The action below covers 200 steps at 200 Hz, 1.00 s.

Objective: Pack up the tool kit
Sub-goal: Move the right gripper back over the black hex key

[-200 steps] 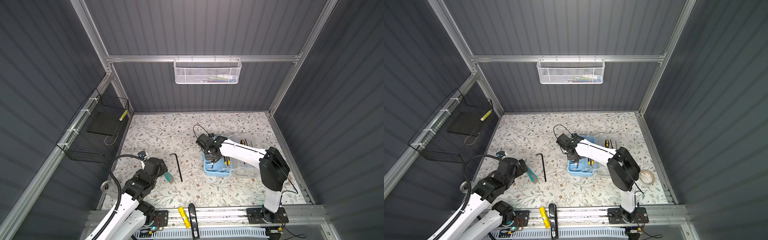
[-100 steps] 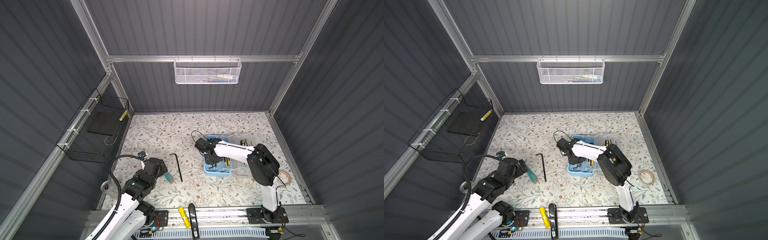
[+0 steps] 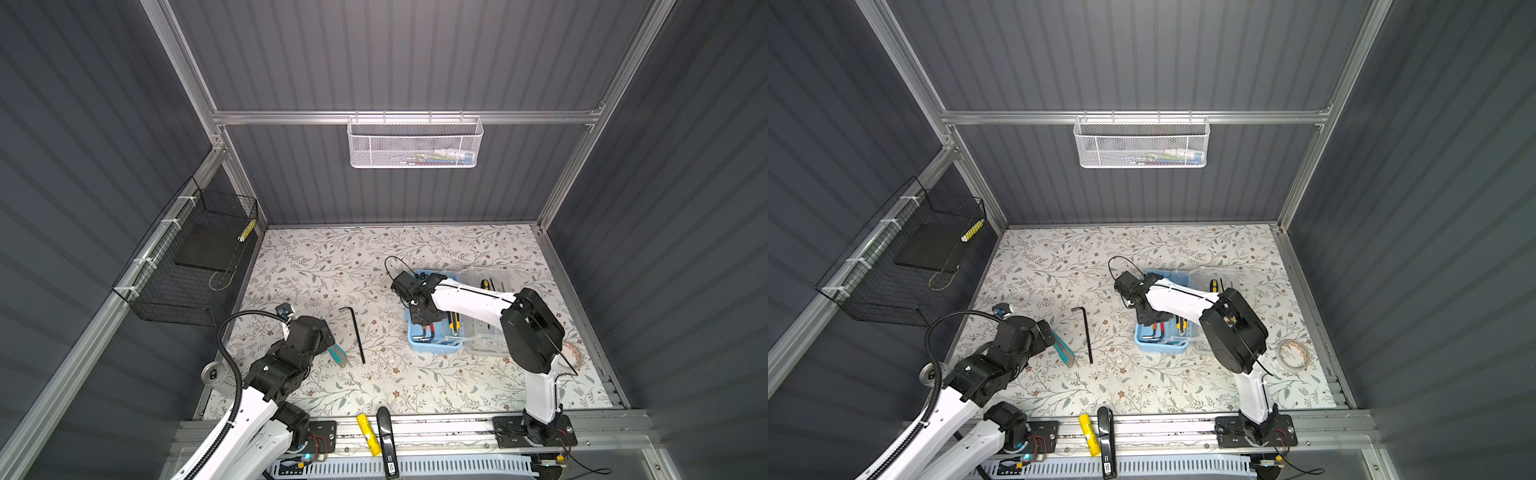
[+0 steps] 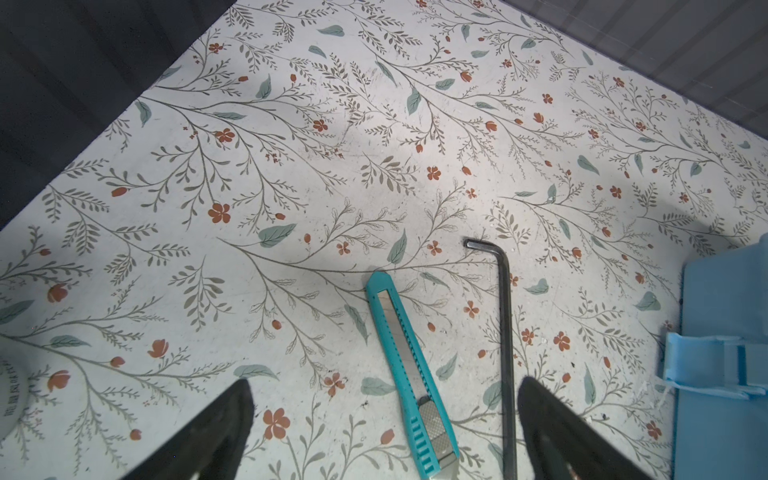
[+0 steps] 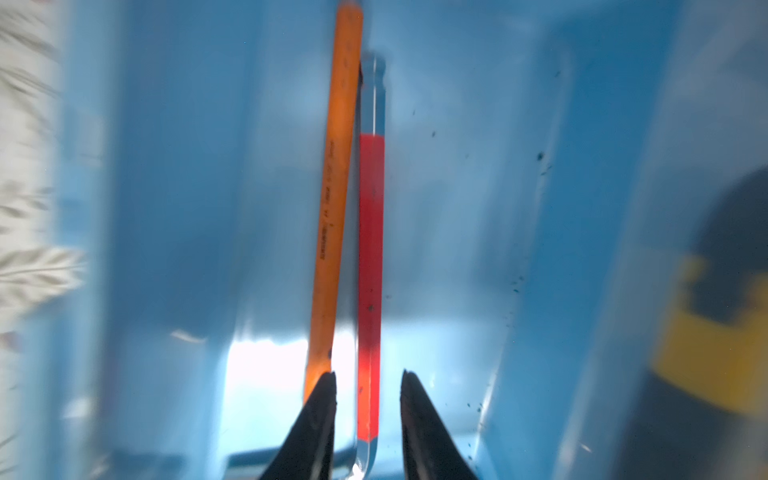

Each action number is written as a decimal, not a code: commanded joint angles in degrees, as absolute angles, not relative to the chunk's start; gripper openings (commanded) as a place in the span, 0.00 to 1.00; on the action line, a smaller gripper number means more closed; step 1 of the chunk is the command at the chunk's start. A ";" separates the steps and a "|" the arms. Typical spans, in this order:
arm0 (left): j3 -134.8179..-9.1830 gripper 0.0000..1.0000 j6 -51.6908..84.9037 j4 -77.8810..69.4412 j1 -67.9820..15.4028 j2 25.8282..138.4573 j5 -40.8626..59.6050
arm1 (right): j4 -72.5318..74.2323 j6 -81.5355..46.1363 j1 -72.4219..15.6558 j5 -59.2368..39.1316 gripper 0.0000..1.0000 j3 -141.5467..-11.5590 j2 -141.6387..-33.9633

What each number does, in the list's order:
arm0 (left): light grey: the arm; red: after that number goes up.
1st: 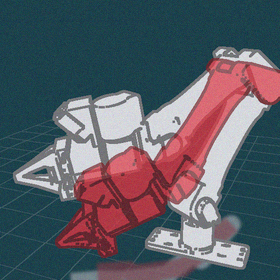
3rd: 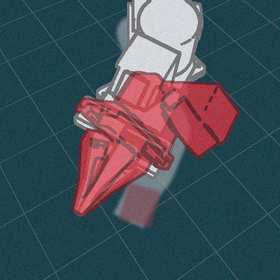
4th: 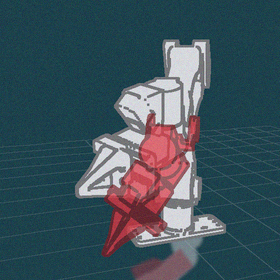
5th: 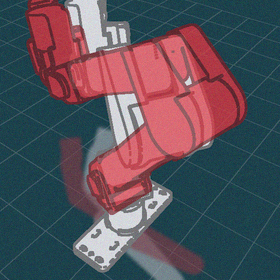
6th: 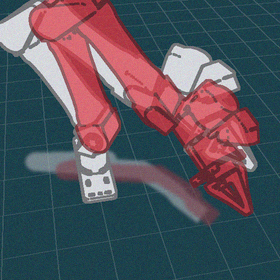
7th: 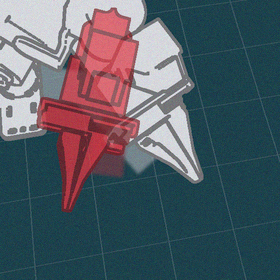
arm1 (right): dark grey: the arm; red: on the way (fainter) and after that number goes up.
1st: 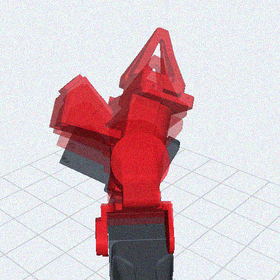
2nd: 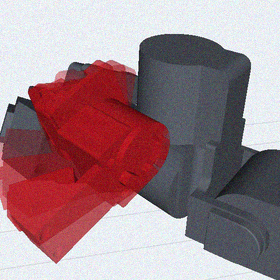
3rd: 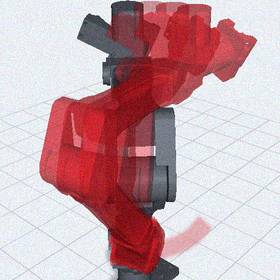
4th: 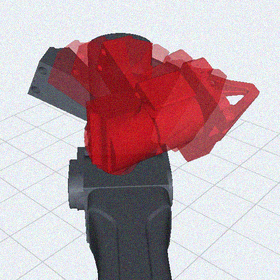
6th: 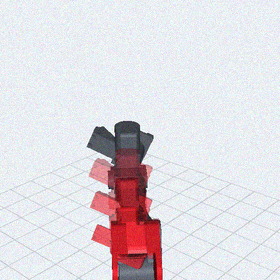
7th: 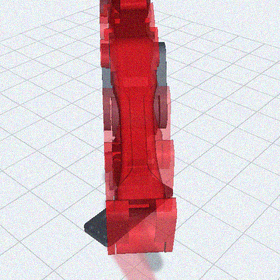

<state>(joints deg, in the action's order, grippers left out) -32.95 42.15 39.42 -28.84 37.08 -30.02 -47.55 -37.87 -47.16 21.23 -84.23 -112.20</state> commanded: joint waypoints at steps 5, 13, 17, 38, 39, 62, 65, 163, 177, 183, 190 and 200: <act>-33.88 0.99 41.06 40.96 -28.91 36.60 -31.03 | -46.27 -35.19 -48.01 22.09 0.31 -86.77 -106.06; -33.91 0.99 41.17 40.96 -28.92 36.55 -31.10 | -44.97 -33.78 -48.48 21.34 0.32 -87.43 -105.60; -33.92 0.99 41.15 40.96 -28.87 36.64 -31.11 | -44.53 -33.20 -48.79 20.93 0.32 -87.80 -105.64; -34.14 0.99 41.06 40.97 -28.92 36.56 -31.20 | -41.02 -29.38 -50.76 16.98 0.34 -90.22 -106.89; -34.12 0.99 41.10 40.96 -28.92 36.56 -31.20 | -40.81 -29.23 -50.87 16.80 0.34 -90.37 -107.06; -34.82 0.99 40.92 41.26 -28.91 36.56 -31.21 | -38.62 -26.66 -53.70 12.15 0.35 -94.72 -111.12; -34.97 0.99 40.94 41.37 -28.92 36.47 -31.20 | -38.43 -26.22 -54.15 11.74 0.34 -95.26 -111.60; -36.56 0.99 40.44 43.59 -28.85 35.51 -31.38 | -39.58 -20.39 -60.00 4.58 0.37 -109.88 -129.47; -36.65 0.99 39.45 43.67 -28.91 36.01 -31.20 | -40.27 -19.51 -60.33 3.43 0.37 -110.78 -130.84; -36.73 0.99 39.34 44.07 -28.86 36.48 -31.27 | -40.07 -19.36 -60.51 3.31 0.37 -110.74 -131.19; -36.82 0.99 39.41 44.37 -28.92 36.93 -31.41 | -39.92 -19.14 -60.62 2.69 0.37 -110.91 -131.57; -36.83 0.99 39.30 44.41 -28.89 37.41 -31.30 | -39.61 -18.82 -60.75 2.03 0.37 -111.41 -132.24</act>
<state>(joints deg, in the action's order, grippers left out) -35.42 40.88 42.48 -28.84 36.38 -30.65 -38.54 -20.67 -60.10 4.25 -109.40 -130.91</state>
